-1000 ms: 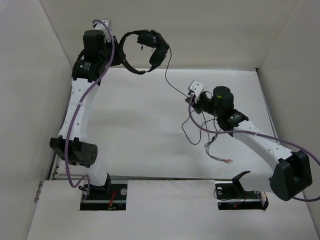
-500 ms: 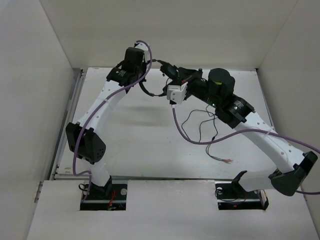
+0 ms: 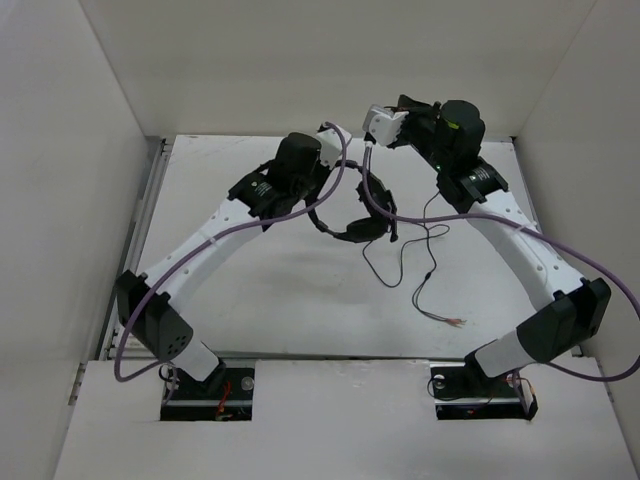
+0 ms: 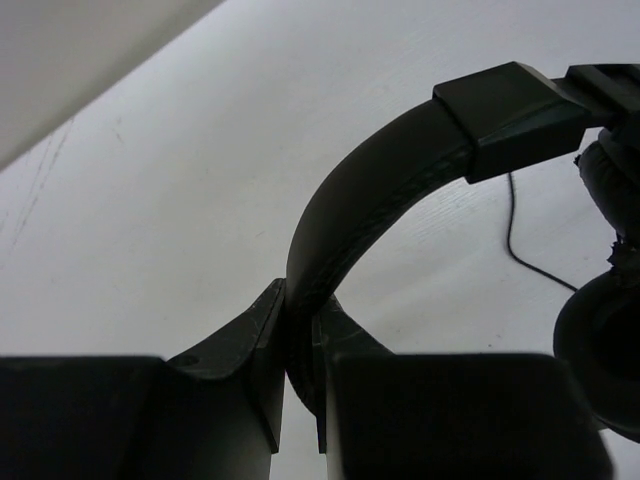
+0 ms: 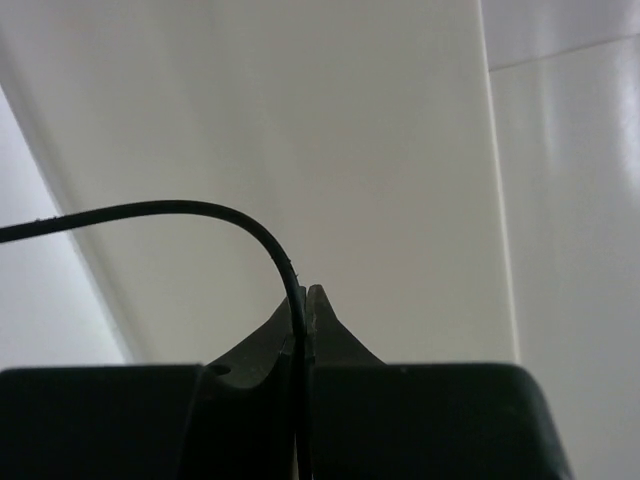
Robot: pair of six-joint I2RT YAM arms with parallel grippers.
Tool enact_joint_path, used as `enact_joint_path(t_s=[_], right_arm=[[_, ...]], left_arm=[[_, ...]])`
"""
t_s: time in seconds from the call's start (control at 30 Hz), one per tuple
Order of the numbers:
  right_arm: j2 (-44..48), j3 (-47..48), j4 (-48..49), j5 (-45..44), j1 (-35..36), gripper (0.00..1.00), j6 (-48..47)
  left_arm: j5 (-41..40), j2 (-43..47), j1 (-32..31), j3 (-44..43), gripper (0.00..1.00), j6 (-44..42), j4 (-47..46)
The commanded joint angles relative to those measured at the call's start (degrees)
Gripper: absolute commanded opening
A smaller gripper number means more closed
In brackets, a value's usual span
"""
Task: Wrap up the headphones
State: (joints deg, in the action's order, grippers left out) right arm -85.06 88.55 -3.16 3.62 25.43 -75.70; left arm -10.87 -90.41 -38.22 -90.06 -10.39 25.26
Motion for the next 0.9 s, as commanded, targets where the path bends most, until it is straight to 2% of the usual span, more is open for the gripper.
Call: enact_joint_path(t_s=[0.0,0.17,0.6,0.77,0.87], right_arm=[[0.2,2.6,3.9,3.3,-0.6,0.00,10.7],[-0.5,2.1,1.3,6.6,-0.8,0.00,18.2],[-2.3,0.2,-0.5,9.1,-2.3,0.00,27.5],[-1.4,-0.5,-4.1,16.7,-4.1,0.00,37.9],[-1.0,0.7,-7.4,25.3,-5.6,0.01,45.4]], left_arm=[[3.0,7.4,-1.8,0.1,0.00,-2.5,-7.5],[5.6,8.1,-3.1,-1.4,0.00,-2.6,-7.9],[9.5,9.4,-4.2,-5.5,0.00,-2.0,-7.4],[12.0,9.9,-3.0,-8.9,0.00,-0.3,-7.2],[14.0,10.2,-2.1,-10.4,0.00,0.6,-7.2]])
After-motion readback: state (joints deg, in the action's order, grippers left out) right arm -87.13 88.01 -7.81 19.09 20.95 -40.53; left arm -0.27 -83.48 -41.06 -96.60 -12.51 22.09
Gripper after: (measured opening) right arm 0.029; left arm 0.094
